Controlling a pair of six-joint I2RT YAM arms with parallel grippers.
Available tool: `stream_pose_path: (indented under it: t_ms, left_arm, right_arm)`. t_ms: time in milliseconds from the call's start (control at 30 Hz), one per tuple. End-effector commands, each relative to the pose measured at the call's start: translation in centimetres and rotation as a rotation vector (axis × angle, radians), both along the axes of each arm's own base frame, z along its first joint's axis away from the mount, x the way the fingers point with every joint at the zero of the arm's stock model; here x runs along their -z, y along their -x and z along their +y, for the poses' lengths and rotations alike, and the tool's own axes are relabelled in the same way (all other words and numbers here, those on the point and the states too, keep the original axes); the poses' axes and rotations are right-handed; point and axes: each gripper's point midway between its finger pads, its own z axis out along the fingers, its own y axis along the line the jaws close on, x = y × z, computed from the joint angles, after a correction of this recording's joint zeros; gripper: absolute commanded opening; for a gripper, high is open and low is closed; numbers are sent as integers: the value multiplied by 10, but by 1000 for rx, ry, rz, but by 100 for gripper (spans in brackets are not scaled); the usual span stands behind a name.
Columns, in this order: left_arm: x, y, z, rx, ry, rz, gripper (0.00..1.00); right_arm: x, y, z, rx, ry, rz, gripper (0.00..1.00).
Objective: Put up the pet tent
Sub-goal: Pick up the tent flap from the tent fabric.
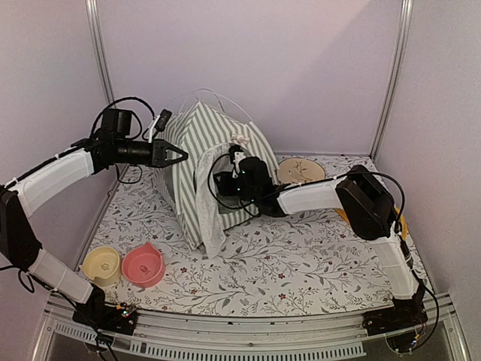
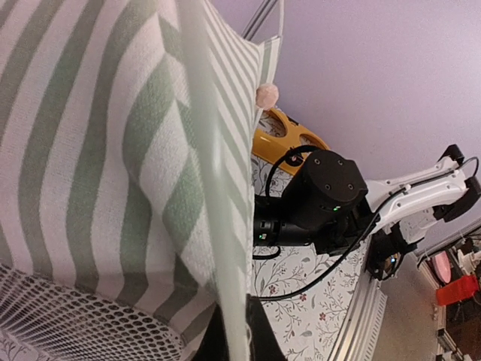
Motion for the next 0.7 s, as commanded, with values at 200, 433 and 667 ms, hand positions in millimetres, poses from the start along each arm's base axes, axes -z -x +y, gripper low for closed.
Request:
stream_pose_path:
  t_ms: [200, 433, 667]
  left_arm:
    - [-43, -9, -6, 95, -100, -382, 0]
    - [-25, -16, -1, 257, -177, -492, 0]
    - [2, -42, 5, 191, -297, -538, 0]
  right_arm:
    - [-145, 105, -65, -228, -101, -55, 0]
    - [-191, 183, -101, -448, -109, -71, 0]
    - [-224, 207, -118, -517, -168, -102, 0]
